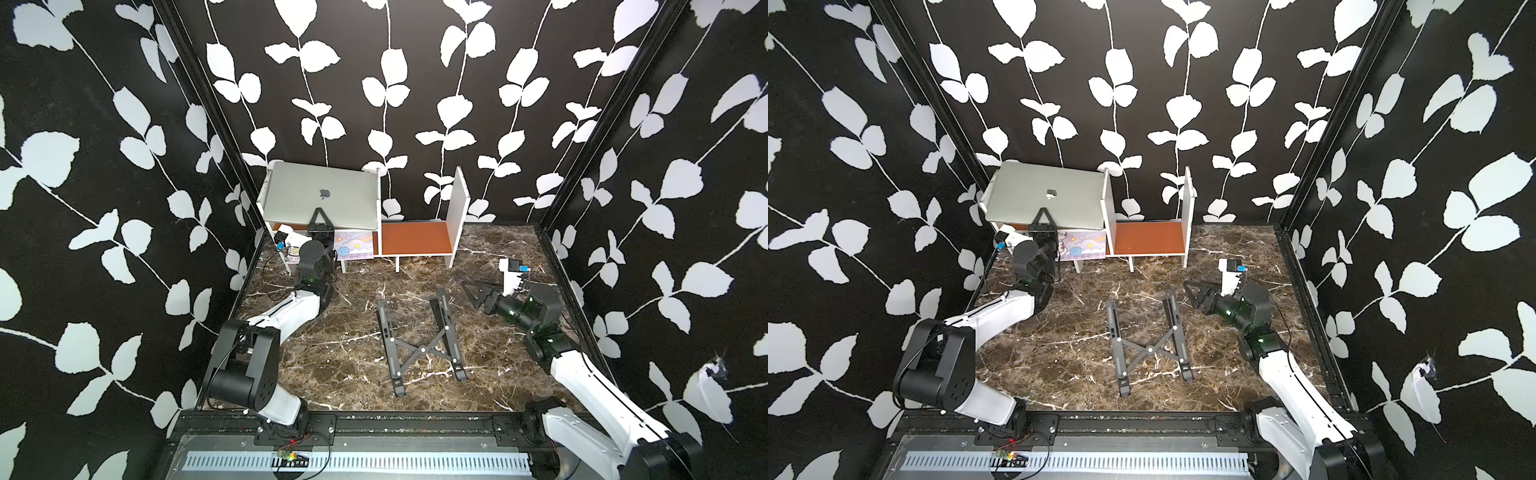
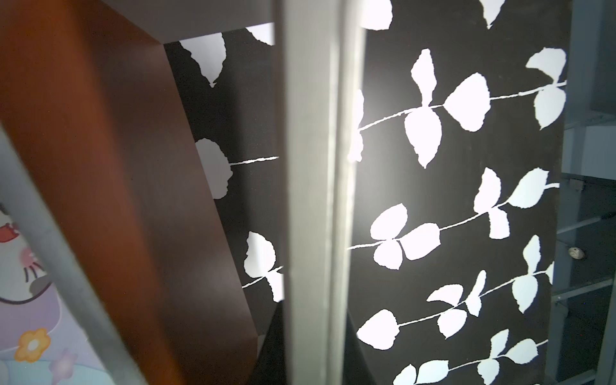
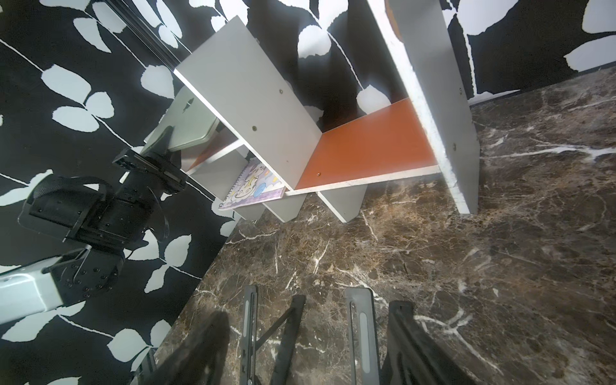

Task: Close the laptop lid and set it aside
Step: Place the laptop on the shelf.

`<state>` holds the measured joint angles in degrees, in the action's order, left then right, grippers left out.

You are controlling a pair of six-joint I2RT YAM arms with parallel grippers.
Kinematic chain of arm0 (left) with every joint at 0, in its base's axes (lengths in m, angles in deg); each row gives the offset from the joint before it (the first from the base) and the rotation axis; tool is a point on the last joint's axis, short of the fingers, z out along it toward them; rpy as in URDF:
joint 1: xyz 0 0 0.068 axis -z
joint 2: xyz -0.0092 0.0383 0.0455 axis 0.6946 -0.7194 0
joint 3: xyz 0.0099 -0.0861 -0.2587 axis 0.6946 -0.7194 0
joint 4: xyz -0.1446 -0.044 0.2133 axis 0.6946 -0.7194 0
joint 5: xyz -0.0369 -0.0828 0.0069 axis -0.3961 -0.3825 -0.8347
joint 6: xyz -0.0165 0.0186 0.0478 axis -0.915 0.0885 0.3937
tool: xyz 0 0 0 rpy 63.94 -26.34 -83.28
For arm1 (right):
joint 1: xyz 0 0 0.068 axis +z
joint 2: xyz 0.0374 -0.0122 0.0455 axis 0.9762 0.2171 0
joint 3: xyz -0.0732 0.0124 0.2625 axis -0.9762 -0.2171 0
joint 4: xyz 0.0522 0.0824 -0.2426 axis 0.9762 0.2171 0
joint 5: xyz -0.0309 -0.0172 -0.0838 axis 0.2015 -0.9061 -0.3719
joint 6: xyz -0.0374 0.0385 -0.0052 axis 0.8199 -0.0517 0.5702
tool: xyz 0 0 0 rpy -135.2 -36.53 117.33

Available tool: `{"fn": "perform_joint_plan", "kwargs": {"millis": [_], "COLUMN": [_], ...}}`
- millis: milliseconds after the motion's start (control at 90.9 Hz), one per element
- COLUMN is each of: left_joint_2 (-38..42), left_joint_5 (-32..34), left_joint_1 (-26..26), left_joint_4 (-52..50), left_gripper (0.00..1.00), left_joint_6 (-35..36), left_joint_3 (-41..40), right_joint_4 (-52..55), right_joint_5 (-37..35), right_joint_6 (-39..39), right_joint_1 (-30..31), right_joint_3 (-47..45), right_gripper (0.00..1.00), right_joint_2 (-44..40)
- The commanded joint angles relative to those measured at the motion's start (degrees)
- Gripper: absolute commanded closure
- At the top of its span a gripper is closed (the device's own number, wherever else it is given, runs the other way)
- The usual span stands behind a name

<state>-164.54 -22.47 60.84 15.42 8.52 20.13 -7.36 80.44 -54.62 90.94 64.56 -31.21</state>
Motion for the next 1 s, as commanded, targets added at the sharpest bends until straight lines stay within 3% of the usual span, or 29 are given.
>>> {"fn": "perform_joint_plan", "kwargs": {"millis": [0,297,649,990], "left_joint_2": [5.44,4.5,-0.05,-1.51], "left_joint_5": [-1.97,0.43,1.94,1.72], "left_joint_1": [1.44,1.14,0.65,0.39], "left_joint_4": [2.61,1.48,6.17,7.26], "left_gripper": [1.0,1.0,1.0,0.55], "left_joint_6": [-3.37,-8.08,-11.94,-14.21], "left_joint_3": [2.27,-1.22,-1.91,-3.82], "right_joint_4": [-3.57,11.72,14.82,16.81], "right_joint_5": [-1.52,-3.72,-3.37,-3.14], "right_joint_6": [-3.13,-3.29,-4.44,-4.45], "right_joint_1": [-0.08,-0.09,-0.04,-0.05], "right_joint_3": [1.37,9.0,12.3,13.66], "right_gripper": [0.23,0.22,0.22,0.23], "right_joint_2": [-2.79,-7.54,-6.74,-6.47]}}
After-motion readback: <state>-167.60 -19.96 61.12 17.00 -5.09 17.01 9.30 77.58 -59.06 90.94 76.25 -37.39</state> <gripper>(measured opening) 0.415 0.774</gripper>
